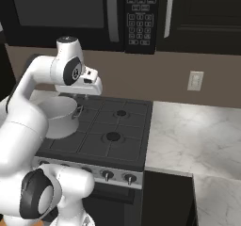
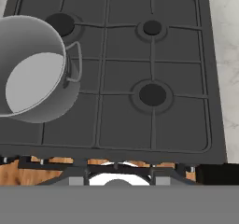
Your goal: Turn on the burner for the pot on the stove. Wait thirty seconds for the pot to heat up. Then add the bell pepper to the pot.
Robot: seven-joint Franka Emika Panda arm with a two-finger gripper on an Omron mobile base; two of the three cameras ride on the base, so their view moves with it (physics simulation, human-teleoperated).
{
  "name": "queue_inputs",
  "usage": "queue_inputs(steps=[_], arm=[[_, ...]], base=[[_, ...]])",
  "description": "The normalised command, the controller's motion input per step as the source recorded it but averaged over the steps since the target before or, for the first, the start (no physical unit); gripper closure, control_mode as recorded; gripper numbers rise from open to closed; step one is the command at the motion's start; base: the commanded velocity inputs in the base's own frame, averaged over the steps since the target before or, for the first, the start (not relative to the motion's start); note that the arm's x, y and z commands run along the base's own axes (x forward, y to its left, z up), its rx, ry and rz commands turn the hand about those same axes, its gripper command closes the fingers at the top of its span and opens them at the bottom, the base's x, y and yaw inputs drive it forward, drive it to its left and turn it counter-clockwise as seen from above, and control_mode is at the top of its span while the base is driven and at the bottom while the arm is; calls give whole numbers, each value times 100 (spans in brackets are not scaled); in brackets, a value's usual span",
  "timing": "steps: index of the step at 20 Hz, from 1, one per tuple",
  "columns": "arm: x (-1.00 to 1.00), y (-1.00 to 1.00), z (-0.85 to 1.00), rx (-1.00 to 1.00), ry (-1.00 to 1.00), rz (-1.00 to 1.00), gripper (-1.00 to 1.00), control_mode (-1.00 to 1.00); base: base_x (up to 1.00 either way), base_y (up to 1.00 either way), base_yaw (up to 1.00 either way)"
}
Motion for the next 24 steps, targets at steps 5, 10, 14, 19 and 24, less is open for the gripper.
queue_inputs(steps=[5,10,14,19,24], arm=[[-24,6,0,0,-1,0,-100,-100],[-45,59,-12,-11,-1,0,-100,-100],[-38,75,-2,-11,0,0,-100,-100],[-42,76,-9,-10,-5,0,-100,-100],[-46,78,-34,-9,-13,0,-100,-100]], base=[[0,0,0],[0,0,0],[0,0,0],[0,0,0],[0,0,0]])
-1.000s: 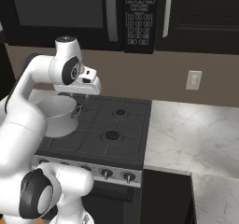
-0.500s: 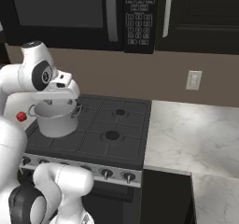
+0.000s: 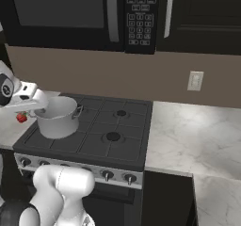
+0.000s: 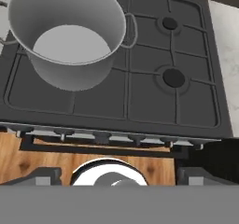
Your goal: Turn on the burner for the pot on the stove. Wait thirty seconds for the pot to heat up. Then add the bell pepper to the pot.
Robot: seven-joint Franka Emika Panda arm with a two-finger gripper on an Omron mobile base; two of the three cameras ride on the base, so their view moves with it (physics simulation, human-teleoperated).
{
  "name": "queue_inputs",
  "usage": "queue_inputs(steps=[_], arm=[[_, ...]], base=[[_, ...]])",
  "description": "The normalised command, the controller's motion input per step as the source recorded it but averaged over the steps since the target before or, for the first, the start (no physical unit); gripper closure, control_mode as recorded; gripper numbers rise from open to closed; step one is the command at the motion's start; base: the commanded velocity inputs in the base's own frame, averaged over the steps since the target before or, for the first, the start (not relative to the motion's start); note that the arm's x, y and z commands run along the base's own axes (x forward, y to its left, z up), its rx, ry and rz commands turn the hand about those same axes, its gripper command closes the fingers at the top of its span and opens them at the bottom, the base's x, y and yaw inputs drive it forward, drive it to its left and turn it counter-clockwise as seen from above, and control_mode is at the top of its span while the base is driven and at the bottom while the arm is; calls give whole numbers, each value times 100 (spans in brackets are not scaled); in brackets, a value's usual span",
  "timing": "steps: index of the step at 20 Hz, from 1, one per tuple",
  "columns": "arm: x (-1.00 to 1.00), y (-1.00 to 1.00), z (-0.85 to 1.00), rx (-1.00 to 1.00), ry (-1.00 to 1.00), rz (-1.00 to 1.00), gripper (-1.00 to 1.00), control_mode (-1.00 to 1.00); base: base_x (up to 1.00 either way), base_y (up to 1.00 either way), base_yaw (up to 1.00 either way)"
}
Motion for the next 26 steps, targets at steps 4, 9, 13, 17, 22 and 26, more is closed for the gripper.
queue_inputs(steps=[4,9,13,17,22,26], arm=[[-54,78,-50,-9,-25,0,-100,-100],[-57,67,-53,-7,-30,0,-100,-100],[-54,51,-49,-2,-29,0,-100,-100],[-50,30,-47,0,-26,0,-100,-100],[-31,32,-52,0,-20,0,-100,-100],[-9,31,-50,0,-12,0,-100,-100]], base=[[0,0,0],[0,0,0],[0,0,0],[0,0,0],[0,0,0],[0,0,0]])
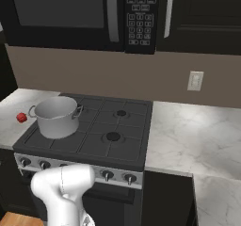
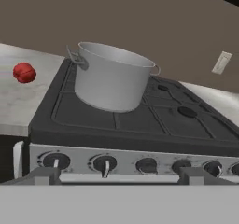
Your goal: Turn on the burner for the pot on the stove. Wait thirty seconds for the pot to heat up. Then add the bell pepper to the pot.
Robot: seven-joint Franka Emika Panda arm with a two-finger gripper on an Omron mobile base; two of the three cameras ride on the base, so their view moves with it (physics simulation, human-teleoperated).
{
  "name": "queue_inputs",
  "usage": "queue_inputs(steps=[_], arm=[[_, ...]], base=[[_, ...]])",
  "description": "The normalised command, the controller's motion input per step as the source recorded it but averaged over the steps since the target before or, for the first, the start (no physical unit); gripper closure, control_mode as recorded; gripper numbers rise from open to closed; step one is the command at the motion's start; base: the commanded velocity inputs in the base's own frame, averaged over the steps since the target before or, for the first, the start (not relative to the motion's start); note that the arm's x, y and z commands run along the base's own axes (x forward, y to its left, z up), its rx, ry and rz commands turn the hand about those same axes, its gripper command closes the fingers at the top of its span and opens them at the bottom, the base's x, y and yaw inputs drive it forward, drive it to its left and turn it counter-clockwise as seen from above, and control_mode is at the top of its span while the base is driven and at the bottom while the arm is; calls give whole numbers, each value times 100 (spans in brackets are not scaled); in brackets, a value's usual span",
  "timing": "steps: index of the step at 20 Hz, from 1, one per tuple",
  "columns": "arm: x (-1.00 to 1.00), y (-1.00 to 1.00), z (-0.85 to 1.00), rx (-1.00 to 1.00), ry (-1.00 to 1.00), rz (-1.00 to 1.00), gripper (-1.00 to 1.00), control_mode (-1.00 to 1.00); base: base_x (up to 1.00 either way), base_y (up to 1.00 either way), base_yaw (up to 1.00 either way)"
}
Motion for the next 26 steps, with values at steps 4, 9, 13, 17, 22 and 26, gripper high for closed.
queue_inputs(steps=[4,9,13,17,22,26], arm=[[0,14,-49,0,-7,0,-100,-100],[0,2,-51,4,-3,0,-100,-100],[14,0,-32,6,-2,0,-100,-100],[33,0,-17,6,-4,0,-100,-100],[35,0,-7,1,-5,0,-100,-100],[23,0,-24,0,-7,0,-100,-100]], base=[[0,0,0],[0,0,0],[0,0,0],[0,0,0],[0,0,0],[0,0,0]])
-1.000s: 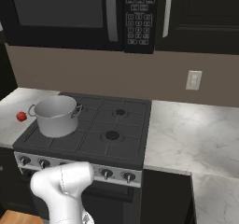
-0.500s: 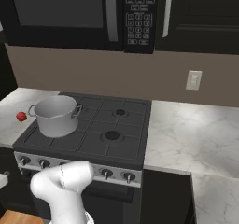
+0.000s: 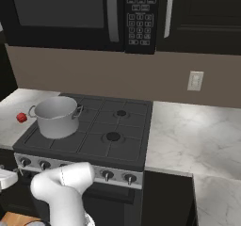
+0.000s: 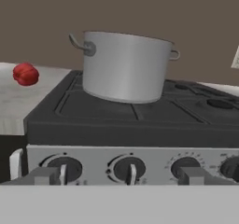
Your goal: Turn on the burner for the pot on the stove. Wait thirty seconds for the pot to heat up. Then add the bell pepper to the pot.
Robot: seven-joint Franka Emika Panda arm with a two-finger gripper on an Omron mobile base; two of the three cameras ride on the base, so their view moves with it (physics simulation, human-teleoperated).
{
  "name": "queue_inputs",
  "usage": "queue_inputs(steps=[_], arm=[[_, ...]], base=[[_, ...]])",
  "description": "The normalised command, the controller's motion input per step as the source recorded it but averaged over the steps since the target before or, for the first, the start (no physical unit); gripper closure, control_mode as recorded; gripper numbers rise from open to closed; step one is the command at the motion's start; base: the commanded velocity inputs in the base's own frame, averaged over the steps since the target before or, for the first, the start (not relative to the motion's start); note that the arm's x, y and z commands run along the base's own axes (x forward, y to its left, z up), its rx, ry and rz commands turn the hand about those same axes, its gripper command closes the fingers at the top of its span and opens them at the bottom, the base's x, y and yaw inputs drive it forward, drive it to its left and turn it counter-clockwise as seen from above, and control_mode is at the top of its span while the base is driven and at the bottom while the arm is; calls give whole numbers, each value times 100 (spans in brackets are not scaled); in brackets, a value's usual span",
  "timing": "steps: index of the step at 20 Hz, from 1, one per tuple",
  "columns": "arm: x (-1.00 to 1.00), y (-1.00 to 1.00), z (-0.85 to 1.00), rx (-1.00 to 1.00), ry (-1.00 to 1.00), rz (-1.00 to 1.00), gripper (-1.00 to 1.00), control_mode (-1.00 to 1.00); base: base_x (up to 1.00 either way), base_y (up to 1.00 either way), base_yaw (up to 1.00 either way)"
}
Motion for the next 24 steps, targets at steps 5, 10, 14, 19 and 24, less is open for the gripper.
queue_inputs(steps=[5,10,14,19,24], arm=[[18,4,-26,0,-9,0,-100,-100],[21,6,-13,0,-9,0,-100,-100],[21,14,-15,0,-7,0,-100,-100],[18,21,-19,0,-5,0,-100,-100],[18,16,-18,0,-5,0,-100,-100]], base=[[0,0,0],[0,0,0],[0,0,0],[0,0,0],[0,0,0]])
